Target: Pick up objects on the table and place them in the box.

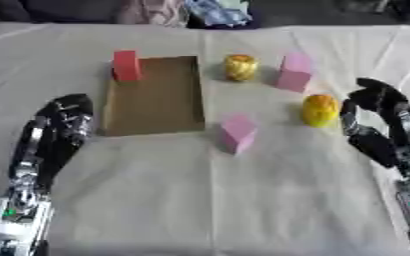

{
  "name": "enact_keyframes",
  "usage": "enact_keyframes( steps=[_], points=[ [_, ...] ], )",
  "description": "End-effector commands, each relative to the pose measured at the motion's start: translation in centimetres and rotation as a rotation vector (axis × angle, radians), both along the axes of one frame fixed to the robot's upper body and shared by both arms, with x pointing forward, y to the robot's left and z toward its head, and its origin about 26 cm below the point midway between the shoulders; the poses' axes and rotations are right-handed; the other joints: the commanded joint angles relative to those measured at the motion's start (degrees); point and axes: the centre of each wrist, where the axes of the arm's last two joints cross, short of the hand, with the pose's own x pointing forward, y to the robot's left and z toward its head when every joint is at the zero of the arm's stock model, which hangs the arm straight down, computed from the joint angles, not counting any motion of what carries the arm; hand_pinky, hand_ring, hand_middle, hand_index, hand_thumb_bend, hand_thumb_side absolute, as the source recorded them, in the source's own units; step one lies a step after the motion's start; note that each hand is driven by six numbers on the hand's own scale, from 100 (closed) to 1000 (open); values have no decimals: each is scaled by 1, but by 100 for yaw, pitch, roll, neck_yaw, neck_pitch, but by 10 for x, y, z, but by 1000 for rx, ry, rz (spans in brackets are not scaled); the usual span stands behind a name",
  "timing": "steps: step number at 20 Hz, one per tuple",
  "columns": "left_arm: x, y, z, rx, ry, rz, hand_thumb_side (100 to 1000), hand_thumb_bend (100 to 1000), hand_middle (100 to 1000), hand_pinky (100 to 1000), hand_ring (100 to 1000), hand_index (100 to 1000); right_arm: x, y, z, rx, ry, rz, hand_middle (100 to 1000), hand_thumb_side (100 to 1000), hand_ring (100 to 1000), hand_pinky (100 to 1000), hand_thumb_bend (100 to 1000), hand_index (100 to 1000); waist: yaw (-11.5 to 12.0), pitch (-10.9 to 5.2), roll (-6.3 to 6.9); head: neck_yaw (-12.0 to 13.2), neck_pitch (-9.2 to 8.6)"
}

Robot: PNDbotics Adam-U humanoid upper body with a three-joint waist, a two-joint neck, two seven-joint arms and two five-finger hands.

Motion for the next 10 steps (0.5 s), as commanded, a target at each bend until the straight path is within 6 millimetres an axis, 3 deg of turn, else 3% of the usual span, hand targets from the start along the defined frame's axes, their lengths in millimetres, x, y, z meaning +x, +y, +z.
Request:
enact_keyframes(
  steps=[1, 6, 10],
  points=[
    [0, 2, 8, 14, -29, -6, 550, 243, 723, 727, 759, 767, 0, -2, 8, -16, -28, -3, 653, 338, 727, 800, 100, 844, 7, -85, 50, 12, 28],
    [0, 2, 8, 15, -27, -5, 549, 245, 722, 727, 759, 767, 2, -7, 14, -54, -36, -2, 656, 325, 731, 805, 100, 847, 16, -91, 39, 6, 28],
    [-1, 3, 7, 18, -23, -5, 549, 245, 722, 727, 759, 767, 8, -19, 32, -154, -63, 2, 664, 308, 738, 815, 100, 858, 18, -112, 23, 5, 28]
  ],
)
